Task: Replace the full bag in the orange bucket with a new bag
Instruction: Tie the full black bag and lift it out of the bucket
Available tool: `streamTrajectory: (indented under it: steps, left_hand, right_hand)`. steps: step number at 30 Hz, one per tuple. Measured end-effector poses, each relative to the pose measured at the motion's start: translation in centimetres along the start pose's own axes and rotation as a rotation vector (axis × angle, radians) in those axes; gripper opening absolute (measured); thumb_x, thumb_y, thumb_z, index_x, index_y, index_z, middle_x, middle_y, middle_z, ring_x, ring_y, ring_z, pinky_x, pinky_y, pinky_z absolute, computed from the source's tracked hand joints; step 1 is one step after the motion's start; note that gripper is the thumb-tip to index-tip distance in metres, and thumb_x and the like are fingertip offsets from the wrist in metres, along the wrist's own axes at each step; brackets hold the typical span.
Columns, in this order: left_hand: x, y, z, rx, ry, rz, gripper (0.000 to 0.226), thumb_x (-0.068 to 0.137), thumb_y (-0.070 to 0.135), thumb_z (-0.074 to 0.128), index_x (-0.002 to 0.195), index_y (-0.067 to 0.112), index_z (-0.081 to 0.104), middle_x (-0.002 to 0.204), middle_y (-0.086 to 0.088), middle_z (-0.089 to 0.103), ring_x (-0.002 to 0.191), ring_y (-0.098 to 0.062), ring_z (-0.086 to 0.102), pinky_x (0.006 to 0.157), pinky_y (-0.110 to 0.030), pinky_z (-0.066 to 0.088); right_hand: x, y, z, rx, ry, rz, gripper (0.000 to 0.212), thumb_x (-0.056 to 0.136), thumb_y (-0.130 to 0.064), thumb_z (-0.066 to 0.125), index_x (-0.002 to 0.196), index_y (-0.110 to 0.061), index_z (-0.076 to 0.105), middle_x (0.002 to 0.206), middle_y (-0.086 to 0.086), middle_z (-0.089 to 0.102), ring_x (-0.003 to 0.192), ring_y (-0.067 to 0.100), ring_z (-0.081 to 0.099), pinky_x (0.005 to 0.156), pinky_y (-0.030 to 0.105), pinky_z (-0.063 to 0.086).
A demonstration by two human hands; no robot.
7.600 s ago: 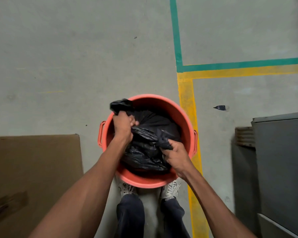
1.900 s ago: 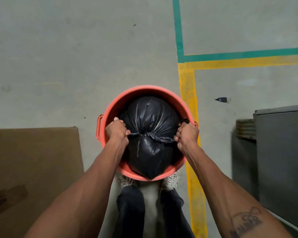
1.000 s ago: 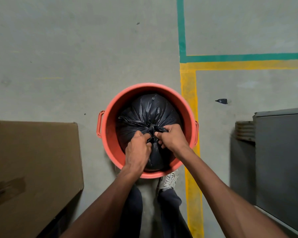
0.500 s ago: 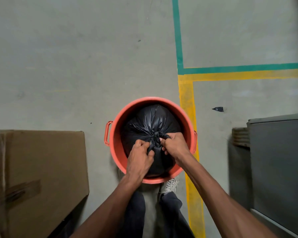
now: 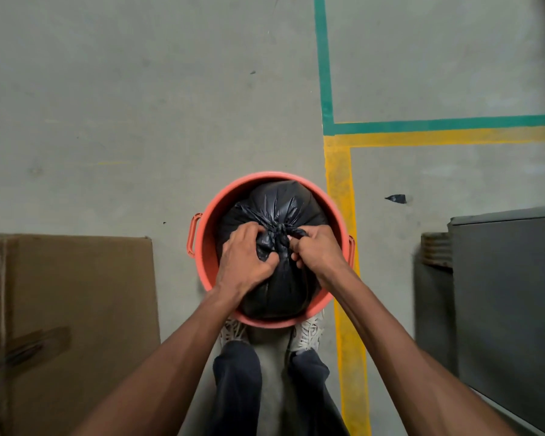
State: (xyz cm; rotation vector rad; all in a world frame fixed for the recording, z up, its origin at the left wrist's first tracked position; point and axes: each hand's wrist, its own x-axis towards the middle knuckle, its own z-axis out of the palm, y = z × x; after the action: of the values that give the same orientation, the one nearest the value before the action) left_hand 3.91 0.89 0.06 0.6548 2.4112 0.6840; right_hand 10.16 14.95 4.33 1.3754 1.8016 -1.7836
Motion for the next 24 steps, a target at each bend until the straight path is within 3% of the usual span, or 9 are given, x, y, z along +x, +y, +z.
streamTrajectory:
  steps: [7,8,10,12,14,16,18,21,24]
  left_hand:
    - [-0.3,0.2,-0.2,-0.078,-0.115,-0.006,0.061,0.067,0.050,0.050,0.120,0.018,0.054,0.124,-0.003,0.058,0.115,-0.022,0.052,0.100,-0.039,0.043]
    - [-0.3,0.4,-0.5,-0.176,-0.141,-0.067,0.058,0.070,0.049,0.050,0.119,0.020,0.057,0.124,-0.003,0.060,0.116,-0.022,0.053,0.101,-0.038,0.041]
    - [0.0,1.7,-1.7,-0.612,-0.139,-0.362,0.044,0.077,0.048,0.049,0.109,0.022,0.064,0.116,-0.003,0.067,0.114,-0.020,0.057,0.096,-0.036,0.040]
    - [1.3,2.9,-2.9,-0.961,-0.123,-0.673,0.048,0.089,0.059,0.043,0.099,0.019,0.067,0.101,-0.003,0.071,0.094,-0.017,0.062,0.078,-0.032,0.041]
    - [2.4,3.6,-3.5,-0.951,-0.144,-0.712,0.053,0.085,0.063,0.057,0.088,0.012,0.072,0.079,-0.002,0.072,0.069,-0.015,0.059,0.064,-0.030,0.044]
    - [3.1,3.9,-3.0,-0.769,-0.179,-0.644,0.036,0.074,0.044,0.080,0.062,0.011,0.073,0.058,-0.002,0.067,0.058,-0.017,0.055,0.065,-0.035,0.048]
    - [3.6,3.8,-1.9,-0.711,-0.166,-0.623,0.037,0.074,0.025,0.082,0.045,0.016,0.061,0.049,-0.001,0.058,0.056,-0.017,0.049,0.065,-0.036,0.044]
    - [3.3,3.6,-1.1,-0.922,-0.031,-0.575,0.005,0.085,0.015,0.073,0.083,0.016,0.069,0.087,-0.008,0.074,0.084,-0.022,0.067,0.081,-0.038,0.055]
    - [1.8,2.6,-0.6,-1.005,0.078,-0.552,0.015,0.090,0.015,0.068,0.104,0.012,0.072,0.103,-0.006,0.076,0.098,-0.020,0.071,0.091,-0.037,0.054]
  right_hand:
    - [-0.8,-0.2,-0.7,-0.019,-0.003,0.013,0.035,0.092,-0.010,0.060,0.057,-0.016,0.056,0.052,0.004,0.054,0.039,0.013,0.042,0.043,0.023,0.034]
    - [-1.0,-0.4,-1.0,-0.036,-0.002,0.008,0.034,0.092,-0.010,0.060,0.058,-0.016,0.057,0.052,0.004,0.054,0.039,0.013,0.043,0.043,0.023,0.034]
    - [-1.5,-0.7,-1.5,-0.076,-0.031,-0.002,0.032,0.093,-0.009,0.060,0.061,-0.016,0.058,0.054,0.004,0.054,0.039,0.011,0.043,0.043,0.021,0.036]
    - [-2.0,-1.0,-1.8,-0.085,-0.118,-0.007,0.032,0.094,-0.005,0.060,0.063,-0.016,0.058,0.055,0.003,0.053,0.039,0.006,0.044,0.043,0.018,0.038]
    - [-2.2,-0.9,-1.7,-0.059,-0.206,-0.018,0.034,0.094,-0.001,0.058,0.064,-0.016,0.057,0.057,0.002,0.052,0.042,0.003,0.046,0.045,0.016,0.041]
    - [-2.2,-0.7,-1.5,-0.040,-0.230,-0.025,0.032,0.095,0.001,0.057,0.067,-0.015,0.058,0.057,0.002,0.052,0.046,0.005,0.049,0.047,0.017,0.044]
    - [-1.9,-0.4,-1.1,0.021,-0.164,-0.015,0.028,0.095,0.002,0.055,0.072,-0.012,0.059,0.058,0.005,0.054,0.047,0.010,0.050,0.047,0.018,0.045]
    - [-1.0,0.4,-0.6,0.302,0.037,0.059,0.020,0.093,0.006,0.058,0.078,-0.008,0.061,0.063,0.006,0.058,0.050,0.012,0.055,0.050,0.020,0.051]
    - [0.0,1.0,-0.2,0.571,0.165,0.132,0.016,0.092,0.006,0.061,0.080,-0.005,0.060,0.068,0.006,0.060,0.052,0.012,0.061,0.054,0.020,0.056]
